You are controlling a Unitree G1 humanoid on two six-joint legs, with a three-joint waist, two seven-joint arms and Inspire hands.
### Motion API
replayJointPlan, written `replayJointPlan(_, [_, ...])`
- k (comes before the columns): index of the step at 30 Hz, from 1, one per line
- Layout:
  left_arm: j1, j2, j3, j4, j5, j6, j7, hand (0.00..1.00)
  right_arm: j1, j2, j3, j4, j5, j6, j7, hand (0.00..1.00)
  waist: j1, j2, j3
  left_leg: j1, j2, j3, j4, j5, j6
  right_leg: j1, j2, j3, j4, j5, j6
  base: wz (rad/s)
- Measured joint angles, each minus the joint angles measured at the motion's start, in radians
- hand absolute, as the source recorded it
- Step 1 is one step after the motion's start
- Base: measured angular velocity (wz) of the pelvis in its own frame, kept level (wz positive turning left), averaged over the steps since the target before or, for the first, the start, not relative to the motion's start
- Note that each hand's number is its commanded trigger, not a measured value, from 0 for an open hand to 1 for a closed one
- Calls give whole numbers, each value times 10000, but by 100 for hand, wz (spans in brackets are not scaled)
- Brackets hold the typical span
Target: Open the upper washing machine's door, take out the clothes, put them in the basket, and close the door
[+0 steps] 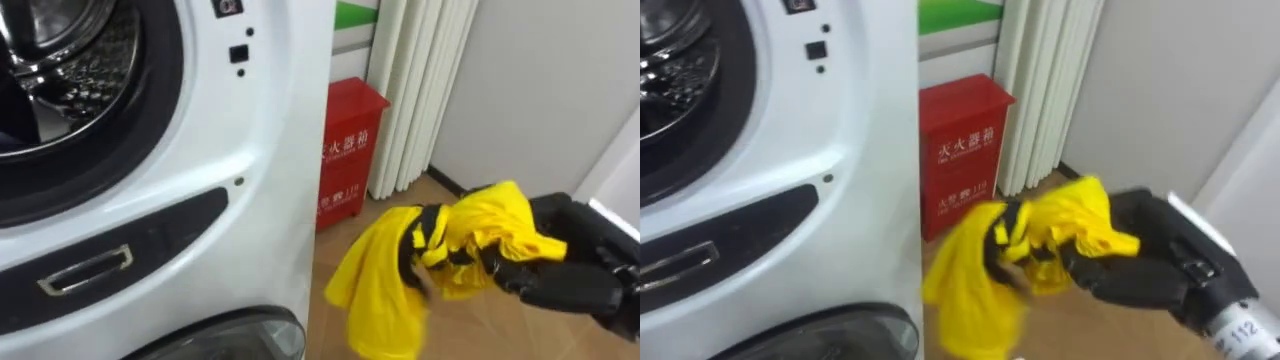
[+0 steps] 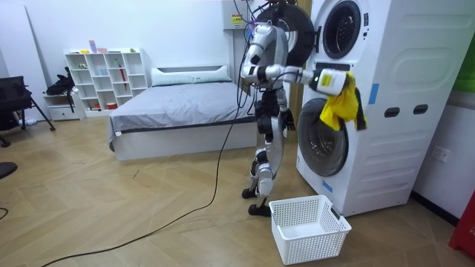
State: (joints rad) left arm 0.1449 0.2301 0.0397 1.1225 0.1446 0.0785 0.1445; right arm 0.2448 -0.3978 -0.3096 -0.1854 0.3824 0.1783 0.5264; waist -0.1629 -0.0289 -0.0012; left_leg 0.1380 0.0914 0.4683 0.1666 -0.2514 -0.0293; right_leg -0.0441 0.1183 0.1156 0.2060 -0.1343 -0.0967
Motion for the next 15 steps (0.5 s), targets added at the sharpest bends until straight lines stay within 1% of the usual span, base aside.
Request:
replayJointPlan(1, [3,11,-85,-30,-178,9,0,0,13,123,84,346,-9,21,-2,100,-1,37,-28,-35,0,17,4,0,0,-77,43,121,17,26,-6,-27])
replayJointPlan(2, [-3,17,-152,-50,-259,22,-2,0,14,204,152,713,-14,18,7,100,-10,91,-30,-53,8,26,17,0,0,-86,84,223,10,95,-14,-28])
replayJointPlan(3, [-39,18,-199,-51,-256,27,-3,0,16,242,158,930,-14,9,32,100,-25,109,-25,-55,11,35,23,0,0,-86,92,233,-6,108,-16,-15])
replayJointPlan(5, [-165,21,-351,-32,-251,31,-45,0,64,512,192,1948,-228,-1,-115,100,1,190,1,-97,16,191,32,-1,0,-147,105,269,-3,109,-17,-5])
replayJointPlan(6, [-190,25,-415,-38,-292,31,-47,0,66,536,248,2154,-227,-1,-158,100,3,240,-5,-152,18,219,45,-1,-1,-209,105,240,8,109,-18,-6])
replayJointPlan(8, [-273,49,-835,-66,-666,26,-66,0,75,548,574,2606,-202,-2,-304,100,-20,457,-24,-434,5,214,97,-1,0,-567,95,260,164,108,-16,-6])
replayJointPlan(9, [-365,49,-921,-66,-725,26,-77,0,70,560,642,2713,-199,-11,-304,100,-19,515,-20,-470,6,211,98,0,-1,-614,99,279,182,109,-16,-5])
replayJointPlan(11, [-413,44,-1297,-43,-757,5,-118,0,71,577,948,3353,-91,-41,-412,100,-33,715,-3,-488,8,200,128,0,0,-617,109,352,163,109,-18,-2])
replayJointPlan(12, [-441,43,-1398,-49,-758,-5,-119,0,69,605,984,3513,-83,-41,-447,100,-24,765,0,-504,9,186,151,0,0,-622,111,367,157,108,-19,-4])
replayJointPlan(13, [-441,15,-1464,-54,-749,-74,-119,0,19,687,1008,3880,-89,-56,-502,100,-22,887,-52,-611,9,174,207,0,0,-698,106,380,153,106,-18,-4])
replayJointPlan(14, [-464,14,-1618,-67,-754,-134,-115,0,-65,782,1025,4325,-83,-155,-571,100,-70,1011,-86,-706,8,122,240,0,0,-782,104,400,168,107,-17,0])
replayJointPlan(15, [-456,3,-1656,-72,-753,-150,-115,0,-131,803,1037,4666,-76,-252,-584,100,-111,1064,-77,-727,8,101,264,0,0,-789,95,400,168,113,-19,0])
